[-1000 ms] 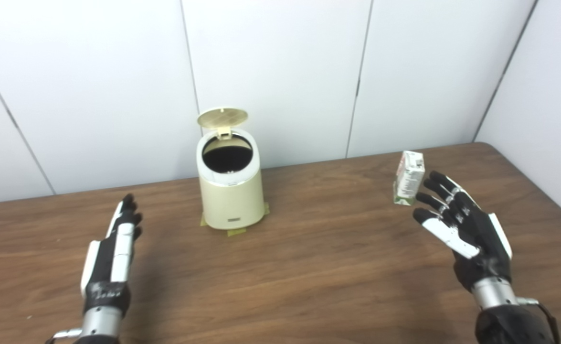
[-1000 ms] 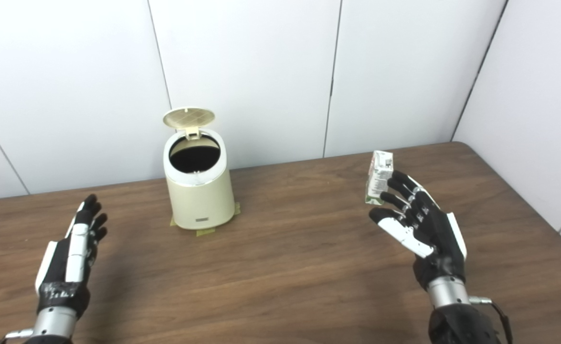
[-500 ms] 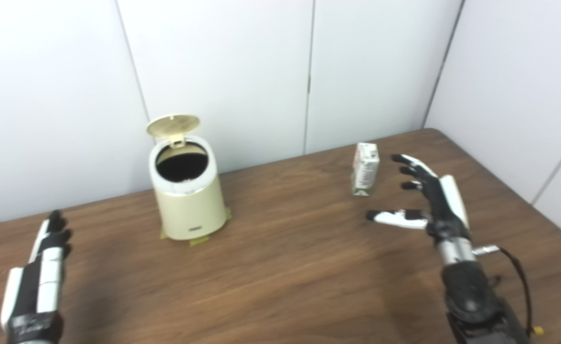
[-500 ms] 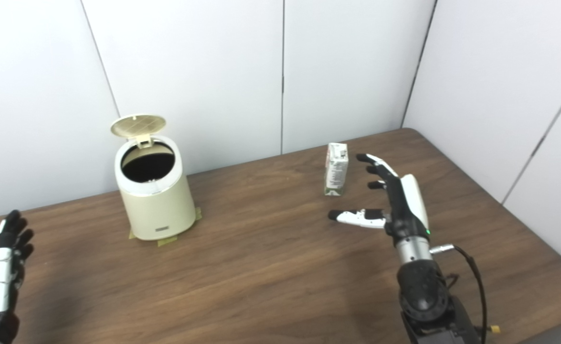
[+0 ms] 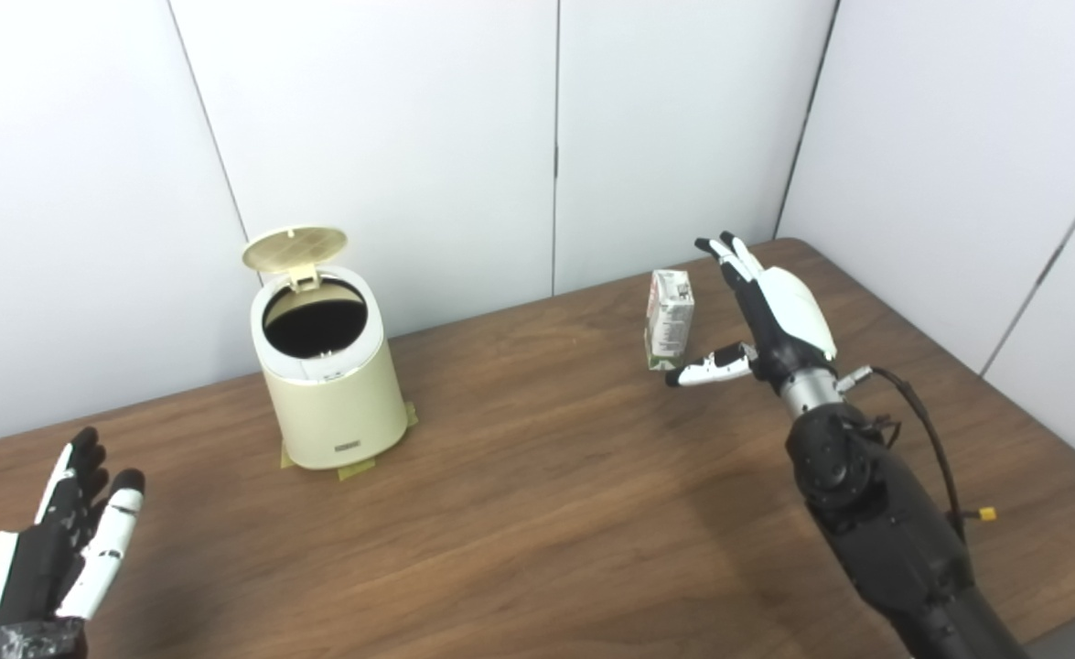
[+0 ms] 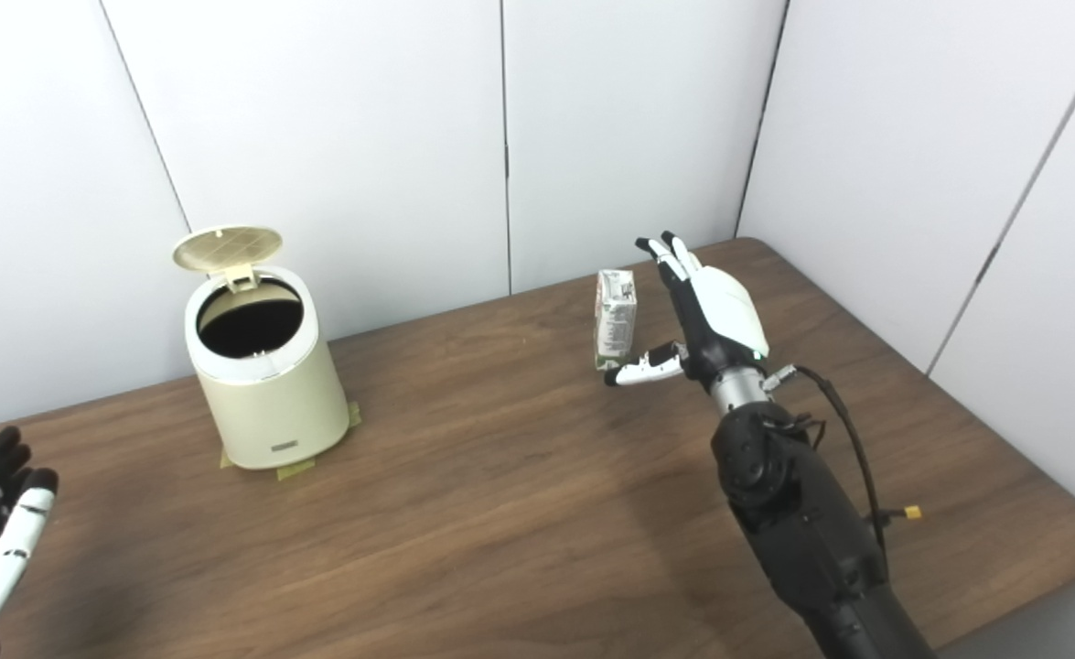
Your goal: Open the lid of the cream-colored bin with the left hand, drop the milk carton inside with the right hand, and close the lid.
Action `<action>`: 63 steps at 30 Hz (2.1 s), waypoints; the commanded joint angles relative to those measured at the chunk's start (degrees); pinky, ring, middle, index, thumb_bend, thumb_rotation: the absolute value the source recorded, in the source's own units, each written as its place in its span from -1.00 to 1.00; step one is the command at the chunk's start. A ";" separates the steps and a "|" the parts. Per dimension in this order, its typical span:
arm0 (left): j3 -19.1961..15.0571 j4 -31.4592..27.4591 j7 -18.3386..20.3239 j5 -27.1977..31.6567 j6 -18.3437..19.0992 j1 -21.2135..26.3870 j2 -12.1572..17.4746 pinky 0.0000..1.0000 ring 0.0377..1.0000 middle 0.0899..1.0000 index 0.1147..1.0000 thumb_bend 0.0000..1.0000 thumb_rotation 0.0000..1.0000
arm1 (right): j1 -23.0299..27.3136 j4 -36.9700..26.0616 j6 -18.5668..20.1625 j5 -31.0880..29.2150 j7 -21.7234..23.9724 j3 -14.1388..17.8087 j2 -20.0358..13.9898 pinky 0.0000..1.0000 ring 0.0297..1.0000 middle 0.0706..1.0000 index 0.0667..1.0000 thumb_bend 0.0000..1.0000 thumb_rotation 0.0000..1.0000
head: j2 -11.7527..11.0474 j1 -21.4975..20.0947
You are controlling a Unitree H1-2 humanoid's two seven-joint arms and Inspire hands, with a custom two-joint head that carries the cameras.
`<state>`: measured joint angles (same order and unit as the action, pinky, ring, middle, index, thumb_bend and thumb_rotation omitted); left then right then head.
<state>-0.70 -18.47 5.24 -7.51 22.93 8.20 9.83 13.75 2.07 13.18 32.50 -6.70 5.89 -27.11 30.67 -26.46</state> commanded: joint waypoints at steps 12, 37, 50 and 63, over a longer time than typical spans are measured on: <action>0.82 -4.16 0.70 -0.81 2.43 0.76 0.65 0.92 0.98 0.98 1.00 -0.55 -0.43 | 12.29 2.34 2.65 -3.30 3.16 0.50 -4.51 0.53 0.74 0.78 0.77 0.94 -0.76 | 0.39 0.96; -0.88 -5.24 1.35 1.01 3.65 1.06 0.23 0.96 1.00 0.98 1.00 -0.57 -0.53 | 15.38 3.26 6.85 -3.61 10.89 -4.77 -6.84 0.44 0.57 0.58 0.53 0.95 -0.75 | 1.24 0.56; -0.78 -5.35 2.05 -0.70 3.95 1.03 1.04 1.00 0.97 0.91 0.99 -0.49 -0.46 | 13.73 1.24 11.14 -5.40 15.18 -4.69 -7.13 0.43 0.61 0.62 0.56 0.96 -0.70 | 2.32 0.67; -0.03 -5.12 2.96 -2.27 3.51 1.39 2.37 0.95 0.91 0.84 0.94 -0.47 -0.57 | 12.24 5.30 7.40 -6.60 13.03 -4.53 -6.27 0.48 0.55 0.52 0.51 0.91 -0.69 | 2.89 1.08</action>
<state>-0.81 -22.00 8.18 -9.46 27.20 7.37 11.17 24.08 8.30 22.86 26.15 7.98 0.61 -32.07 33.49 -25.31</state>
